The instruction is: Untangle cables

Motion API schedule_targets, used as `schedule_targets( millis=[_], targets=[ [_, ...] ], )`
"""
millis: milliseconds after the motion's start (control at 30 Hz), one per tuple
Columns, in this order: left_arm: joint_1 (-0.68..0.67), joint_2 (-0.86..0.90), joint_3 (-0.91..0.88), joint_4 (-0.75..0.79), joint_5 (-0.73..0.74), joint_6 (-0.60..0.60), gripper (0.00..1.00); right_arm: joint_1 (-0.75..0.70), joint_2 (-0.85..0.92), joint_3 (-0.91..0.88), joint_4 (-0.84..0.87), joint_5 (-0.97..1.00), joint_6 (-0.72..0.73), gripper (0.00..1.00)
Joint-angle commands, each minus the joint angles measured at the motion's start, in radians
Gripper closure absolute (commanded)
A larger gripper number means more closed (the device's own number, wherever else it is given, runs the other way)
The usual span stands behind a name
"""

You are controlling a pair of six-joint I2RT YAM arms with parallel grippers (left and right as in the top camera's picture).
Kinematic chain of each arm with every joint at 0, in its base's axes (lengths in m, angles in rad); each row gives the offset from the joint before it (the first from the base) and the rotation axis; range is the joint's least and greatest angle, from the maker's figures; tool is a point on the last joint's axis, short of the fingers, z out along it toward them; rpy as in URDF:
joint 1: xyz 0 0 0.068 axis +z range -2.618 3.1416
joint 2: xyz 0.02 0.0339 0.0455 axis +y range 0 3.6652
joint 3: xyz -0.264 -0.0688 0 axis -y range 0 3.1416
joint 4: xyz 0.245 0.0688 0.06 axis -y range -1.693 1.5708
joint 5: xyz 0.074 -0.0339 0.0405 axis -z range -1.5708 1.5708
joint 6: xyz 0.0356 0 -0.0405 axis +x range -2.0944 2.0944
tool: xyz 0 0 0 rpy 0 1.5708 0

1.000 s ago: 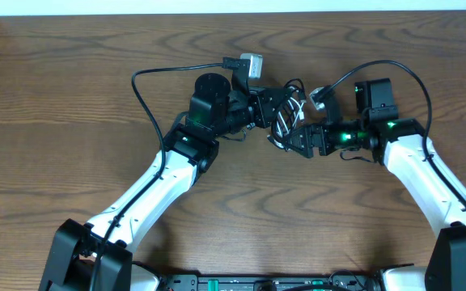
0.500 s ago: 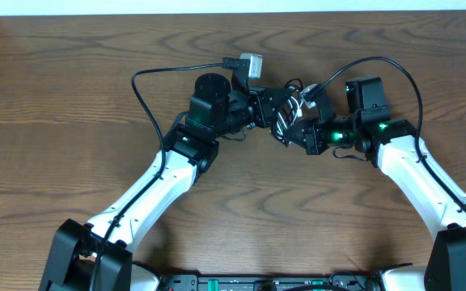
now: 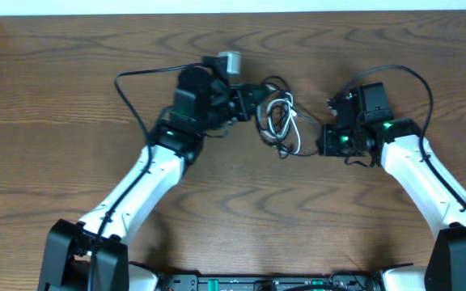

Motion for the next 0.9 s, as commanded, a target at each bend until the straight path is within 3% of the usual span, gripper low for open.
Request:
schedule_targets(
  millis=[0,333,867],
  targets=[
    [0.092,-0.010,0.005,-0.057,-0.009,0.038,0.92,-0.026,0.003,-0.002,-0.056,0.247,0.129,0.99],
    [0.303,-0.010,0.005,-0.138,-0.008,0.124,0.92,-0.088,0.003,-0.002,-0.198,0.518,0.318,0.99],
    [0.605,-0.010,0.005,-0.317,-0.001,0.206,0.92,-0.454,0.003,-0.002,-0.304,0.516,0.291,0.99]
  ],
)
